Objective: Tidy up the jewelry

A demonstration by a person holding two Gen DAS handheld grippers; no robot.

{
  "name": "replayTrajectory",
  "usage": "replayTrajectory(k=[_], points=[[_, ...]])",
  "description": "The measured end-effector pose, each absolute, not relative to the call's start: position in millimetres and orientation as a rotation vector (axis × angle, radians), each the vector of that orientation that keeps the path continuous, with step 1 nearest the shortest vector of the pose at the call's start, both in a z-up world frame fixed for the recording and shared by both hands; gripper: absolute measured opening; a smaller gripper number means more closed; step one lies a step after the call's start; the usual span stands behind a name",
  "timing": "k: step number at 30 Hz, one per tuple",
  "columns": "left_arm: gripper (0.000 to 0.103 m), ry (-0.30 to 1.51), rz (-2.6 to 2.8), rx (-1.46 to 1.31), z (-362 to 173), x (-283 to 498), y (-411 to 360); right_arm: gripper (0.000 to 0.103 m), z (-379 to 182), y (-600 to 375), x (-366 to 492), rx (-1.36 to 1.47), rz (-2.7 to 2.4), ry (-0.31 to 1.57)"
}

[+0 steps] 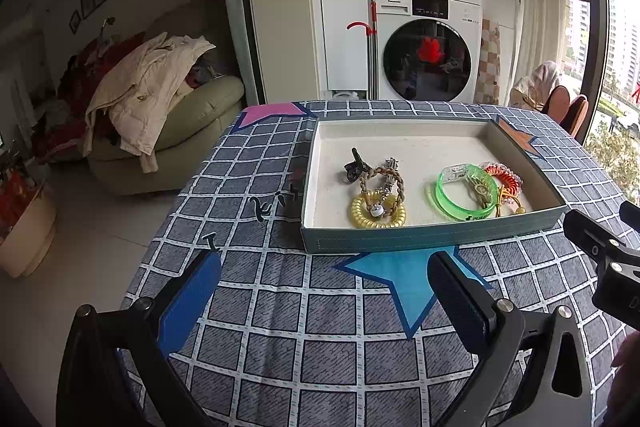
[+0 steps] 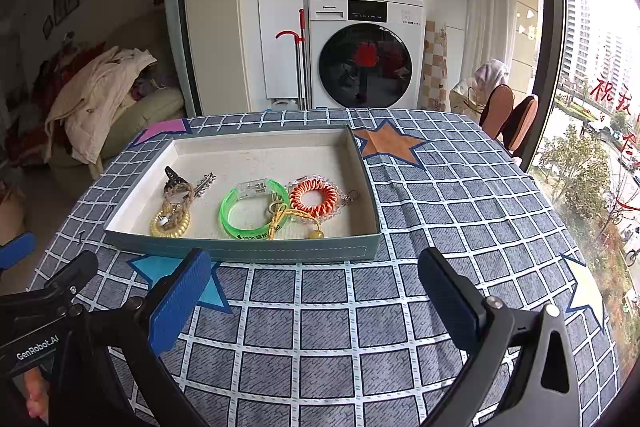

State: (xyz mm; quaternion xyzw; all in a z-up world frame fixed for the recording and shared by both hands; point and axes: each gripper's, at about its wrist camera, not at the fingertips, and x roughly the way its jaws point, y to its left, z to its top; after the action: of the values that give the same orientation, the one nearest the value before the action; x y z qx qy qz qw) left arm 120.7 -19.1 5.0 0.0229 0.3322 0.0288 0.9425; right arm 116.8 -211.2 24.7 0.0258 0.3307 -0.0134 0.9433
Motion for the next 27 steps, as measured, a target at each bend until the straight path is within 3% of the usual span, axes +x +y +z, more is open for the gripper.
replayTrajectory(k=[27], points=[[0.103,0.678,0.059,0.045,5.1,121.4,-19.3,0.103,26.5,-209.5,117.4,0.052,-0.020,0.675]])
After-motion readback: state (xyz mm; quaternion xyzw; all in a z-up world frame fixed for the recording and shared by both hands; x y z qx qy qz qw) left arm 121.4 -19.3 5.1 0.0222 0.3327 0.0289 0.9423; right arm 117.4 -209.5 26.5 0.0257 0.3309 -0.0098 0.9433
